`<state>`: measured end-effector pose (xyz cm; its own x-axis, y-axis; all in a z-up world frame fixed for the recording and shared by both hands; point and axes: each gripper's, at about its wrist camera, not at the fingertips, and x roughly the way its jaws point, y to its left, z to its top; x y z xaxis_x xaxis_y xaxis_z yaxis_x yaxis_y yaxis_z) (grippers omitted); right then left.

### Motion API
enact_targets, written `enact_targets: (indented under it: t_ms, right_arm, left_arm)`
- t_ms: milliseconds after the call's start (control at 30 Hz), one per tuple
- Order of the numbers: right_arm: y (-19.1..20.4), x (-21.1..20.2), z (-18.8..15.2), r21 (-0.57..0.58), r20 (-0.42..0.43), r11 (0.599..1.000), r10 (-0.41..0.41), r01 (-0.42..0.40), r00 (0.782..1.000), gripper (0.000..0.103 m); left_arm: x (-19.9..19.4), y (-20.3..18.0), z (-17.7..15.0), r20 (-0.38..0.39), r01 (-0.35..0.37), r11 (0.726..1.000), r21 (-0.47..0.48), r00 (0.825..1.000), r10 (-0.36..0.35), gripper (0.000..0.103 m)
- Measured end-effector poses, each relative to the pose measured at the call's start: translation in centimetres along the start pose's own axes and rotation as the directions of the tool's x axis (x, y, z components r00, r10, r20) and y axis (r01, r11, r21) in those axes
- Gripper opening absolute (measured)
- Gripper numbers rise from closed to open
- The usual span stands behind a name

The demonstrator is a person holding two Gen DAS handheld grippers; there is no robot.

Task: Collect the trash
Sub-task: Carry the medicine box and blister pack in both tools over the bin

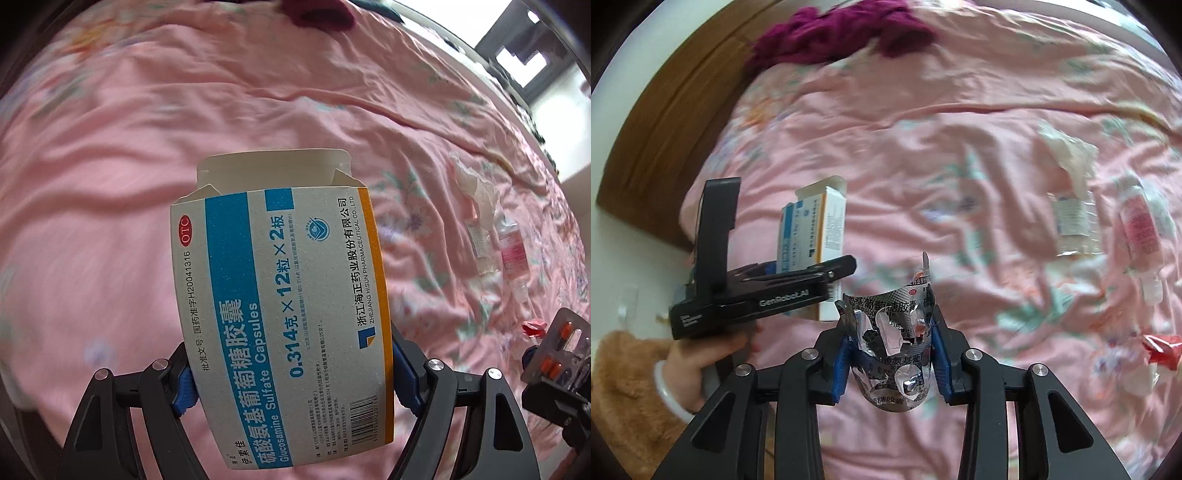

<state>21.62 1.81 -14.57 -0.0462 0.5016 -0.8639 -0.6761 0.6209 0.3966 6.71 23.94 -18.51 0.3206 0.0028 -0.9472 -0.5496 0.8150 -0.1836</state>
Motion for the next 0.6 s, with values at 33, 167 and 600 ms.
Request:
enact_targets:
  t_ms: [33,167,600]
  right_arm:
    - [1.1,-0.1,-0.4,-0.027,-0.008,1.0,0.006,-0.006,1.0,0.036]
    - [5.6,0.3,-2.5,-0.146,-0.053,0.989,0.01,-0.017,0.999,0.037]
    - [21.3,5.2,-14.1,-0.509,-0.304,0.844,0.011,-0.172,0.953,0.037]
  left_arm:
    - [-1.1,1.0,-1.2,0.013,-0.008,1.0,-0.026,1.0,0.009,0.083]
    - [-4.0,4.6,-5.6,0.034,-0.05,0.99,-0.129,0.998,0.054,0.083]
    - [-10.7,17.5,-28.1,-0.063,-0.254,0.828,-0.5,0.964,0.258,0.083]
